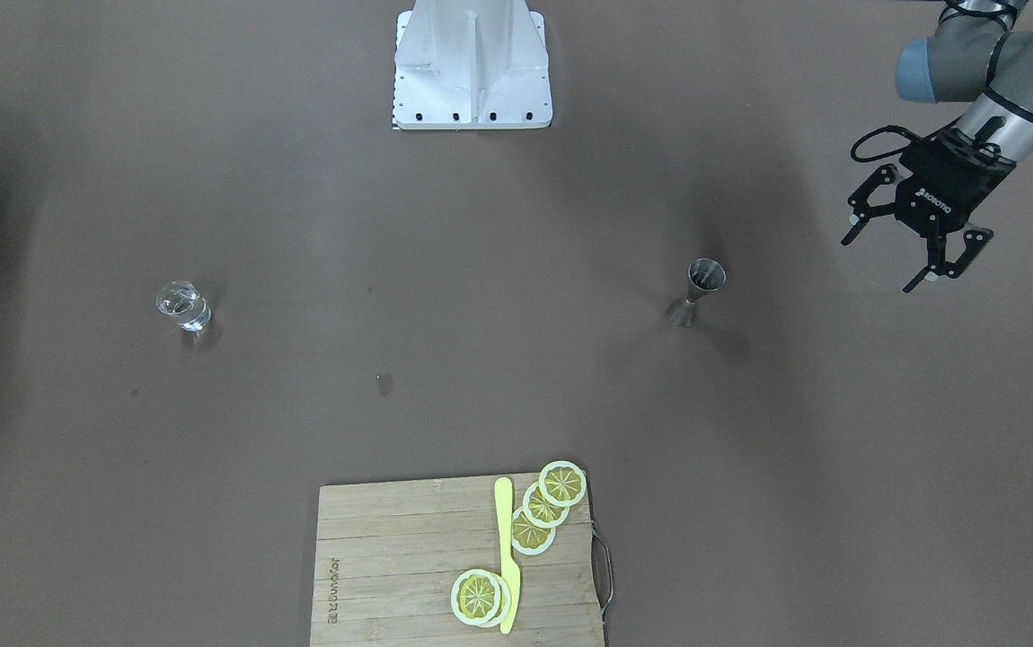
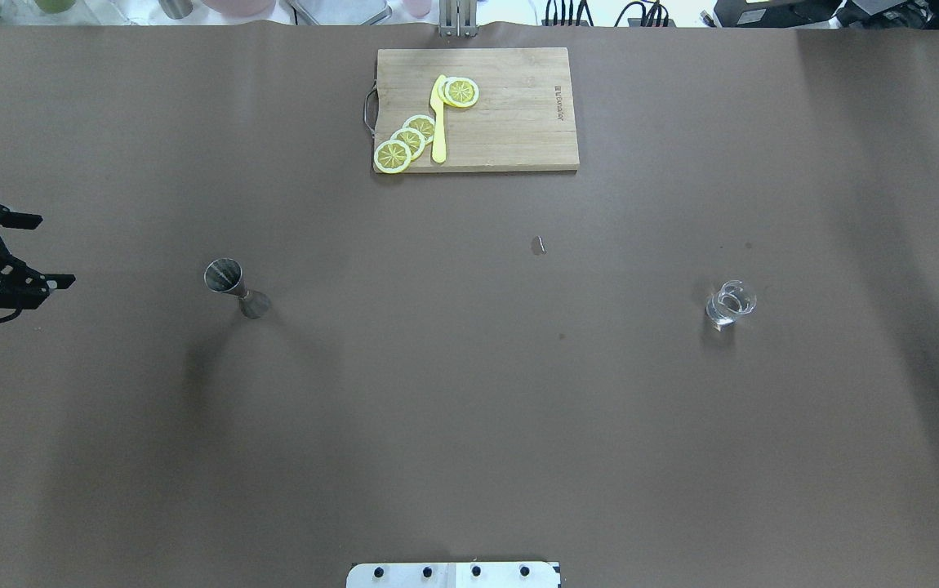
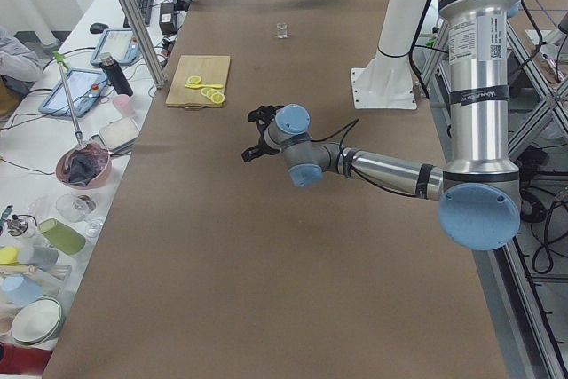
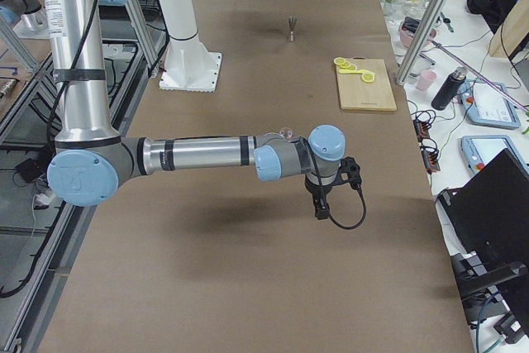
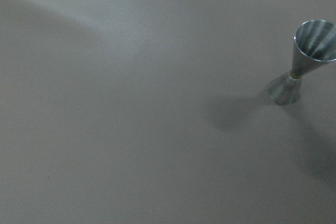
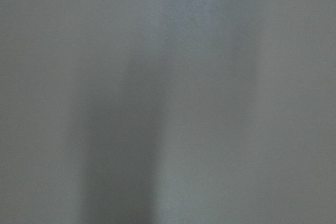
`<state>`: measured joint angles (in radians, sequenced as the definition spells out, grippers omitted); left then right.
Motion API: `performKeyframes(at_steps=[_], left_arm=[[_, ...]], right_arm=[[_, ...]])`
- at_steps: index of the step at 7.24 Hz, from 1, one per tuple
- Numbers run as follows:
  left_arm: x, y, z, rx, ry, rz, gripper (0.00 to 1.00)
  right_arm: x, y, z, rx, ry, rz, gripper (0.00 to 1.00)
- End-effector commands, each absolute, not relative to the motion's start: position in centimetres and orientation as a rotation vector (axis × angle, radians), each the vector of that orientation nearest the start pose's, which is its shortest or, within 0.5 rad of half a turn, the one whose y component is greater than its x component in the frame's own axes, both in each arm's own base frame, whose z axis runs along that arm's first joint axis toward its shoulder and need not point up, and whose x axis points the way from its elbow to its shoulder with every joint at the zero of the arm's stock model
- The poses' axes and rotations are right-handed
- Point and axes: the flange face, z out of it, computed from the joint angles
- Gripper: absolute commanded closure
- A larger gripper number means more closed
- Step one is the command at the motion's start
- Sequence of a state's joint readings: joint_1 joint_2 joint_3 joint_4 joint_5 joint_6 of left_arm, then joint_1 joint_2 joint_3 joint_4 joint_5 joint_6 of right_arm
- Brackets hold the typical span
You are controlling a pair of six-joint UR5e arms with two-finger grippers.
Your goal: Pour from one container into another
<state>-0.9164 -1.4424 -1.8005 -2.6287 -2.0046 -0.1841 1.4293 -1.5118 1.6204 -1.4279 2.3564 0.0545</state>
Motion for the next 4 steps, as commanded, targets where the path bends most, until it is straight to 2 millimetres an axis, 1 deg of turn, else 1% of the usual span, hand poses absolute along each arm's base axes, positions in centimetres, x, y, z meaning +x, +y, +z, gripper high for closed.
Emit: performKeyframes(at_steps=[1, 2, 3, 4], left_arm=[[23.1, -38.2, 48.0, 0.964, 0.899, 0.436, 0.01], [22.8, -37.0, 48.7, 1.003, 0.851, 0.398, 0.01], [24.0, -35.3, 48.8, 1.044, 0.846, 0.401, 0.01], [26.2, -33.7, 48.6, 1.088, 0.826, 0.392, 0.01]], right_arm=[[-3.0, -52.6, 54.2, 0.232, -0.822, -0.25, 0.0], [-3.9, -52.2, 54.3, 0.195, -0.926, -0.264, 0.0], [-5.4, -51.9, 53.4, 0.204, -0.999, -0.311, 0.0], [-6.8, -52.1, 51.9, 0.26, -1.008, -0.37, 0.0]])
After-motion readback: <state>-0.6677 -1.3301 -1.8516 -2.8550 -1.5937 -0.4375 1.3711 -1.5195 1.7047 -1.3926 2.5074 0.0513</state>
